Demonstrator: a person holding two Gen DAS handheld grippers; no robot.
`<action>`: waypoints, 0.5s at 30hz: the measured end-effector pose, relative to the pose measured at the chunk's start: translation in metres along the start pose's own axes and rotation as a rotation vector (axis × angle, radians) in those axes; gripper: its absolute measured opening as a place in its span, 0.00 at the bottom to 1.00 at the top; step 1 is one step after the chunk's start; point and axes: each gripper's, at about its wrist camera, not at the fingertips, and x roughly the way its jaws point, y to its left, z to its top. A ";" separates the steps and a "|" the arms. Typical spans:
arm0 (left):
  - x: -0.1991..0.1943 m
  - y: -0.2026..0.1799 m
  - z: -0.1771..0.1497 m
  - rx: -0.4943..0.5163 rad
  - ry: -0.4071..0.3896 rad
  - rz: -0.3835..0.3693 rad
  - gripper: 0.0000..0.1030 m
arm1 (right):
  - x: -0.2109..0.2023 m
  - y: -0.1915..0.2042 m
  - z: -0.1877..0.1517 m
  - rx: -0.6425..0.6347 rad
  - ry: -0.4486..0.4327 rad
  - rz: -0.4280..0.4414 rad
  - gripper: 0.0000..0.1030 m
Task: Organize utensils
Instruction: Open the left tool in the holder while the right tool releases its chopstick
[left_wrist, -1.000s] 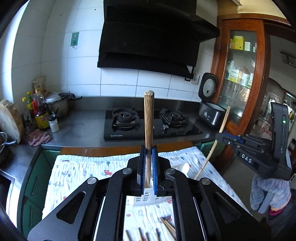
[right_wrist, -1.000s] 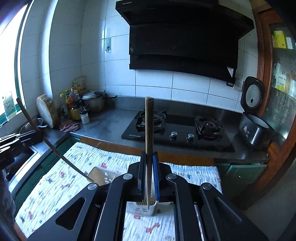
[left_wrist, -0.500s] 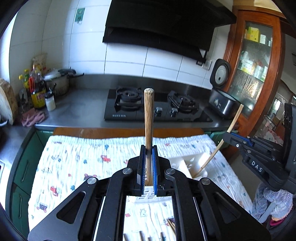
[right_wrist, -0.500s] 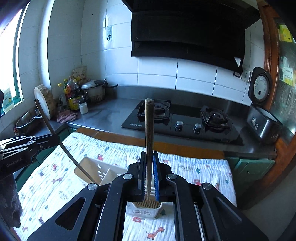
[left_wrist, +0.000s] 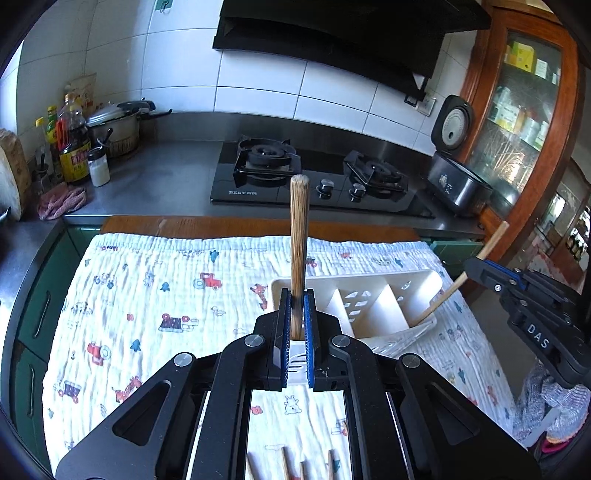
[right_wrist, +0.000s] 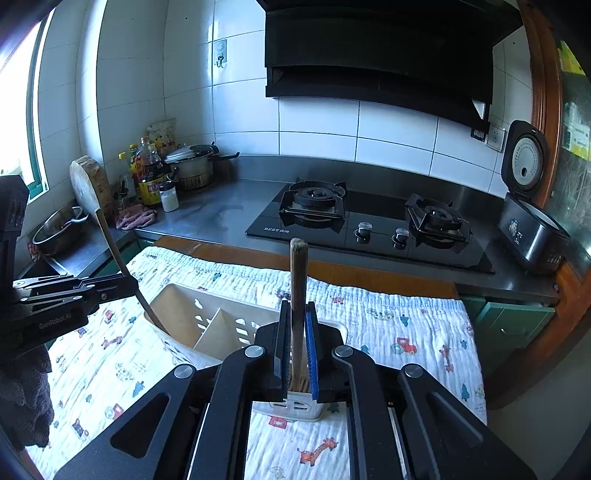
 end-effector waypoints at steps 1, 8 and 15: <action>0.000 0.001 0.000 -0.002 -0.002 -0.003 0.07 | -0.002 0.000 0.000 -0.002 -0.003 -0.002 0.10; -0.015 0.003 0.002 -0.022 -0.024 -0.018 0.08 | -0.026 -0.001 0.003 -0.021 -0.057 -0.033 0.33; -0.058 -0.002 -0.001 -0.021 -0.092 -0.040 0.19 | -0.071 0.000 -0.001 -0.031 -0.118 -0.057 0.51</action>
